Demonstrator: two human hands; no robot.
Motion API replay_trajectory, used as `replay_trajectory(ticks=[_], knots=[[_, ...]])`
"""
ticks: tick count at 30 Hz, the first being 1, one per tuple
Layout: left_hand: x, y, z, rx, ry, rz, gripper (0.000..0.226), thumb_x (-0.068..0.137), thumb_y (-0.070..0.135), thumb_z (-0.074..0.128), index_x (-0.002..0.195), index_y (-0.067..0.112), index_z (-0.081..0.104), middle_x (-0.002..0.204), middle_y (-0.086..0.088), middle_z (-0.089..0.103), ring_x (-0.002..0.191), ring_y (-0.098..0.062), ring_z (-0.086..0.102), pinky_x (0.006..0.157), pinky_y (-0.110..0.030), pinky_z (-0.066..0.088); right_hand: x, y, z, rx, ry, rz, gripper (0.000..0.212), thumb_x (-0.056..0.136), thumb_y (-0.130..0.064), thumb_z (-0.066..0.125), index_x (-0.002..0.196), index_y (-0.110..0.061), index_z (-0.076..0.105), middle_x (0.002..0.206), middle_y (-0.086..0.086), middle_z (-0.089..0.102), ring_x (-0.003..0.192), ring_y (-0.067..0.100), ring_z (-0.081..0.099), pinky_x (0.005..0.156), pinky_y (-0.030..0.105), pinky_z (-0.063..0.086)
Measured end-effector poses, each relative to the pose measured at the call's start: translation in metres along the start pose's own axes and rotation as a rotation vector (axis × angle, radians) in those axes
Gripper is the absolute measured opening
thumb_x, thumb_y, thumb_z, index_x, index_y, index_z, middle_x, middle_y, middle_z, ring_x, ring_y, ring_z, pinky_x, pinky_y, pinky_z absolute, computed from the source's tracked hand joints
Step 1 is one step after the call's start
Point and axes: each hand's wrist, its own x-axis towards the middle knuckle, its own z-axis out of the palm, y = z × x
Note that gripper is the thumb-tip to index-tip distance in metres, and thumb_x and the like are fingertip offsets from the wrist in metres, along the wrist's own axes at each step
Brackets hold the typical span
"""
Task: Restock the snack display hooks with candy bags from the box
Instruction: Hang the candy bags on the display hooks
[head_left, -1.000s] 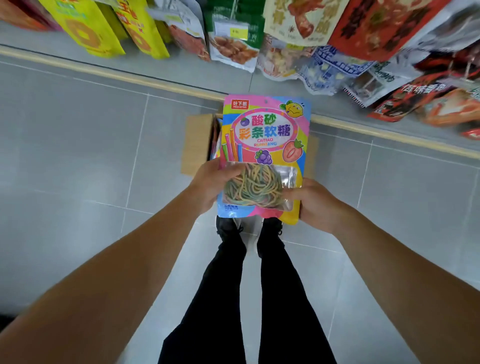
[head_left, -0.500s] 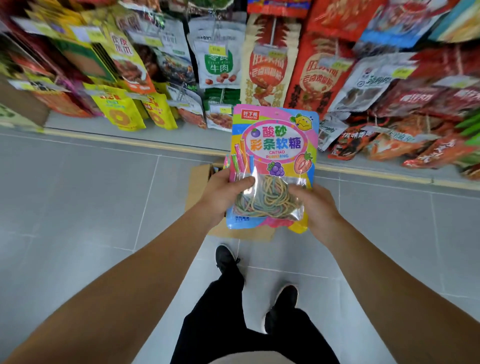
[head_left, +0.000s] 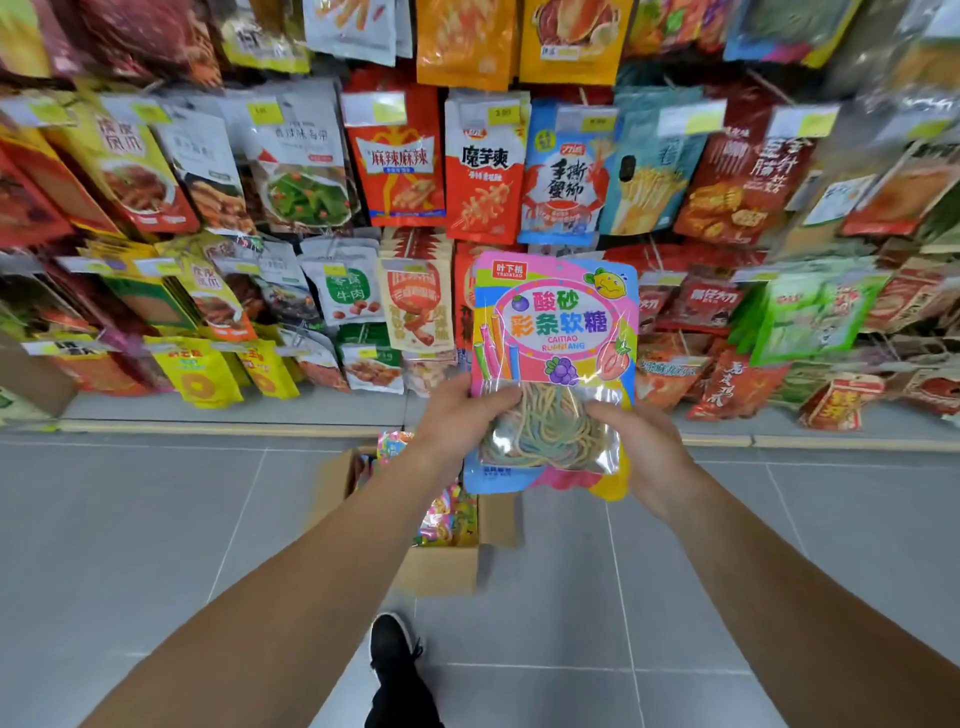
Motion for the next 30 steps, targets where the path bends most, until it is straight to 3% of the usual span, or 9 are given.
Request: replay_trajectory(ticks=[5, 10, 12, 14, 16, 17, 19, 23, 30], knots=[[-0.004, 0.044, 0.061, 0.051, -0.064, 0.068, 0.023, 0.089, 0.014, 0.068, 0.111, 0.009, 0.071, 0.104, -0.006, 0.075, 0.094, -0.021, 0.072, 0.087, -0.036, 0.057, -0.002, -0.038, -0.059, 0.101, 0.014, -0.009, 0.035, 0.078, -0.015, 0.074, 0.112, -0.006, 0.069, 0.108, 0.018, 0.072, 0.096, 0.035, 0.072, 0.087, 0.057, 0.056], [0.013, 0.092, 0.113, 0.117, -0.116, 0.118, 0.013, 0.089, 0.020, 0.069, 0.099, 0.012, 0.072, 0.094, -0.003, 0.076, 0.084, -0.014, 0.073, 0.080, -0.029, 0.058, -0.001, -0.090, -0.105, 0.165, 0.047, -0.083, 0.012, 0.088, -0.009, 0.070, 0.088, -0.018, 0.061, 0.092, 0.001, 0.071, 0.084, 0.016, 0.065, 0.088, 0.040, 0.049], [0.024, 0.109, 0.127, 0.133, -0.124, 0.132, 0.013, 0.089, 0.024, 0.069, 0.097, 0.015, 0.073, 0.093, 0.000, 0.076, 0.083, -0.010, 0.073, 0.078, -0.024, 0.056, 0.013, -0.101, -0.119, 0.160, 0.051, -0.087, 0.015, 0.083, -0.014, 0.075, 0.094, -0.020, 0.065, 0.102, 0.004, 0.073, 0.097, 0.021, 0.066, 0.095, 0.047, 0.049], [0.040, 0.128, 0.140, 0.117, -0.126, 0.167, 0.012, 0.089, 0.024, 0.068, 0.095, 0.016, 0.075, 0.093, 0.003, 0.076, 0.087, -0.011, 0.071, 0.080, -0.026, 0.052, 0.044, -0.107, -0.139, 0.152, 0.069, -0.109, 0.046, 0.070, -0.029, 0.088, 0.108, -0.019, 0.064, 0.115, 0.005, 0.069, 0.110, 0.026, 0.063, 0.103, 0.052, 0.045], [0.058, 0.150, 0.155, 0.072, -0.125, 0.178, 0.010, 0.091, 0.020, 0.066, 0.083, 0.017, 0.071, 0.081, 0.010, 0.074, 0.078, -0.006, 0.067, 0.067, -0.022, 0.047, 0.063, -0.125, -0.149, 0.101, 0.059, -0.129, 0.101, 0.041, -0.048, 0.097, 0.129, -0.020, 0.055, 0.133, 0.002, 0.061, 0.123, 0.028, 0.056, 0.107, 0.057, 0.040], [0.072, 0.157, 0.159, 0.045, -0.122, 0.181, 0.017, 0.092, 0.018, 0.065, 0.075, 0.016, 0.067, 0.068, 0.013, 0.071, 0.069, -0.005, 0.065, 0.059, -0.022, 0.047, 0.073, -0.132, -0.154, 0.101, 0.052, -0.128, 0.109, 0.038, -0.049, 0.097, 0.133, -0.019, 0.052, 0.137, 0.000, 0.058, 0.127, 0.027, 0.053, 0.109, 0.058, 0.037], [0.096, 0.175, 0.168, 0.028, -0.117, 0.188, 0.026, 0.091, 0.019, 0.066, 0.067, 0.013, 0.061, 0.056, 0.010, 0.065, 0.064, -0.014, 0.063, 0.061, -0.022, 0.048, 0.091, -0.149, -0.161, 0.105, 0.043, -0.142, 0.094, 0.052, -0.039, 0.094, 0.133, -0.016, 0.051, 0.137, -0.003, 0.056, 0.129, 0.023, 0.050, 0.111, 0.056, 0.035], [0.146, 0.210, 0.187, -0.017, -0.156, 0.198, 0.013, 0.090, 0.023, 0.068, 0.085, 0.011, 0.066, 0.074, -0.004, 0.073, 0.067, -0.017, 0.071, 0.058, -0.026, 0.056, 0.127, -0.180, -0.174, 0.062, 0.056, -0.154, 0.120, 0.032, -0.047, 0.096, 0.138, -0.017, 0.049, 0.139, 0.003, 0.057, 0.127, 0.029, 0.052, 0.109, 0.059, 0.036], [0.218, 0.266, 0.223, -0.084, -0.220, 0.290, 0.008, 0.097, 0.015, 0.059, 0.097, 0.013, 0.067, 0.093, -0.005, 0.076, 0.072, -0.015, 0.074, 0.060, -0.028, 0.058, 0.185, -0.241, -0.187, -0.049, 0.094, -0.211, 0.065, 0.064, -0.042, 0.086, 0.122, -0.020, 0.067, 0.124, 0.000, 0.067, 0.115, 0.021, 0.062, 0.100, 0.051, 0.046]])
